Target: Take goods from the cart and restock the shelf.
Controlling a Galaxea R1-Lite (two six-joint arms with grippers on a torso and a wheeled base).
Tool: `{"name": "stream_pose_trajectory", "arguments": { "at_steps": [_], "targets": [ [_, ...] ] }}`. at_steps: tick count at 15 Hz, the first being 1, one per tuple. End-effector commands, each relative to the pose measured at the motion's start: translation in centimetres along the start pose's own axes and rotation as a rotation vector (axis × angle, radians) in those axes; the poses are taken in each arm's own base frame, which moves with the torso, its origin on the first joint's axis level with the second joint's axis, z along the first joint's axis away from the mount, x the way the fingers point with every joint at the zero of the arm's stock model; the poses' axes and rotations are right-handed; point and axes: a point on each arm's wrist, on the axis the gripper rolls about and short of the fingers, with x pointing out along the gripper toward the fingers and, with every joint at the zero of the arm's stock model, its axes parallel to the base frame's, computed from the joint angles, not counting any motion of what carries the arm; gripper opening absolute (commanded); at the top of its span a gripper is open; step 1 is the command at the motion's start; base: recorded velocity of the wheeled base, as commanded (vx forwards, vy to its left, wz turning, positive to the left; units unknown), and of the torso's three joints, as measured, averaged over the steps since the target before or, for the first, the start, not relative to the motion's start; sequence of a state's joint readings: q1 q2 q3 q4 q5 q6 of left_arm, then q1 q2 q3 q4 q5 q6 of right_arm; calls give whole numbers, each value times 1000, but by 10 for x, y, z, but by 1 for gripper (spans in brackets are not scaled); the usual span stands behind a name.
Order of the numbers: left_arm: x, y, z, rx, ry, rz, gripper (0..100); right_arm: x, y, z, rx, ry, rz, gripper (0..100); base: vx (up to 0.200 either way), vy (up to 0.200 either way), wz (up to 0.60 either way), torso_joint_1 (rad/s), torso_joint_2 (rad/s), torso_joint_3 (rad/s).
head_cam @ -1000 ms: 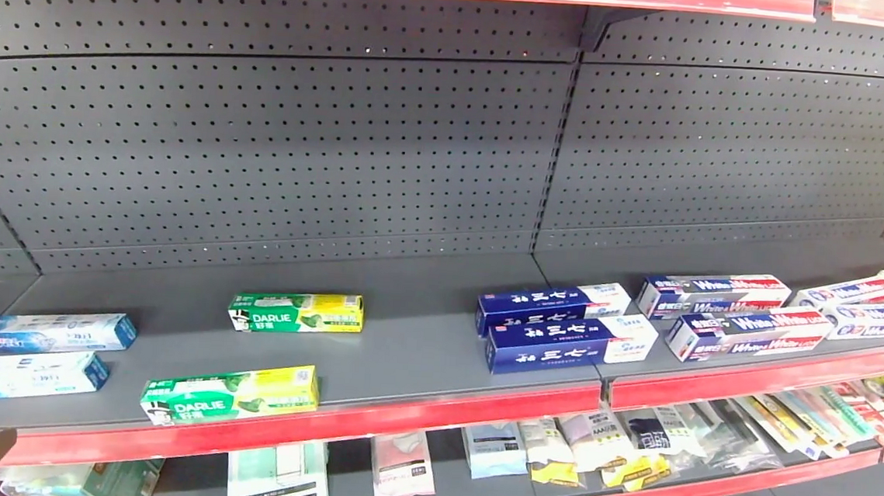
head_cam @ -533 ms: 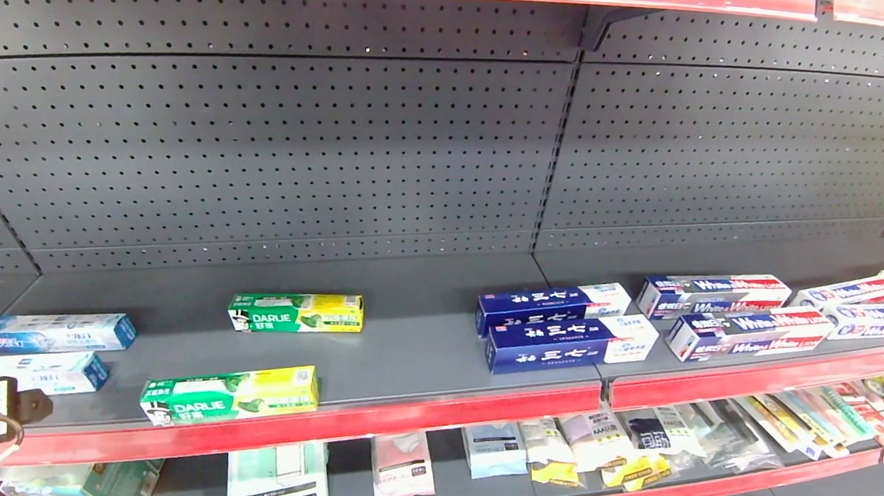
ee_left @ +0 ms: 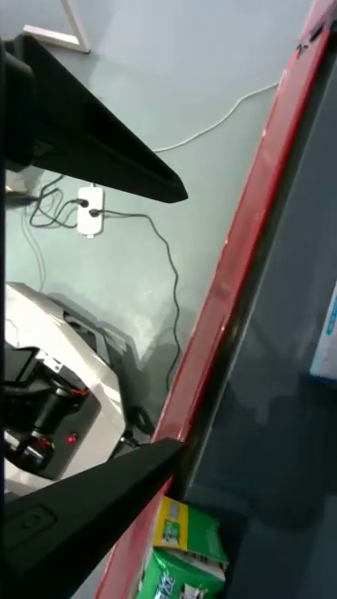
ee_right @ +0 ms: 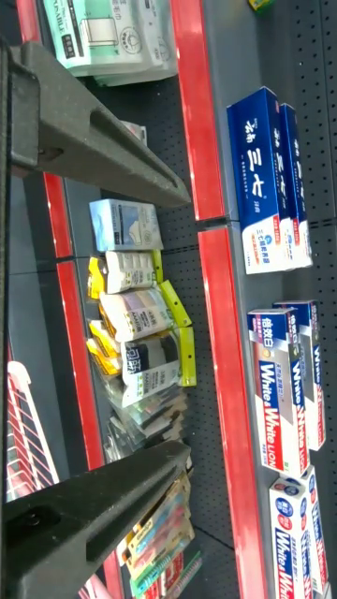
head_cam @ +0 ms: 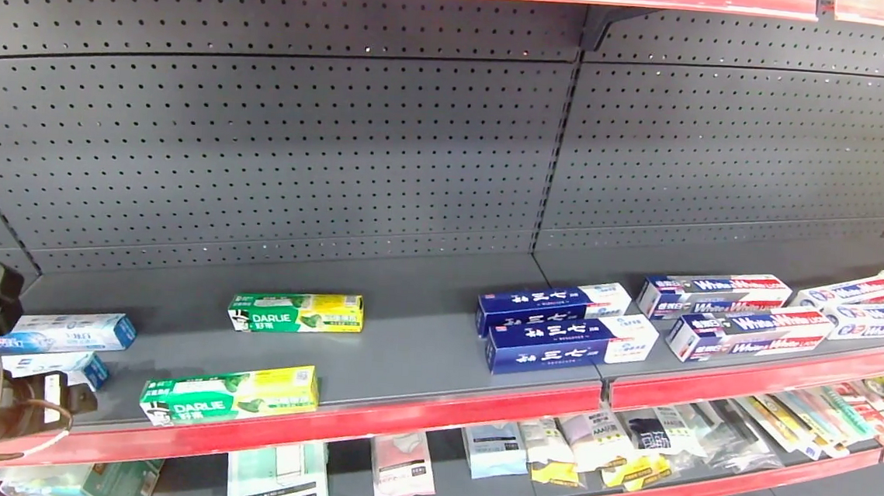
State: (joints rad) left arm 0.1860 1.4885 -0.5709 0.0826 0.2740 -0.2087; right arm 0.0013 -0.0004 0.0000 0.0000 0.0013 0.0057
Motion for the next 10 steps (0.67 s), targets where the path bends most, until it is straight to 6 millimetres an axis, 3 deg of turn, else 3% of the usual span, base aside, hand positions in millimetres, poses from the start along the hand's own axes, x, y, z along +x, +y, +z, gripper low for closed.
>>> {"name": "stream_pose_trajectory", "arguments": {
  "at_steps": [1,10],
  "targets": [
    [9,-7,0,21,24,-5,100,0,0,0,0,2,1,100,0,0,0,0,0,0],
    [25,-30,7,15,-2,-48,100,0,0,0,0,2,1,100,0,0,0,0,0,0]
  ]
}}
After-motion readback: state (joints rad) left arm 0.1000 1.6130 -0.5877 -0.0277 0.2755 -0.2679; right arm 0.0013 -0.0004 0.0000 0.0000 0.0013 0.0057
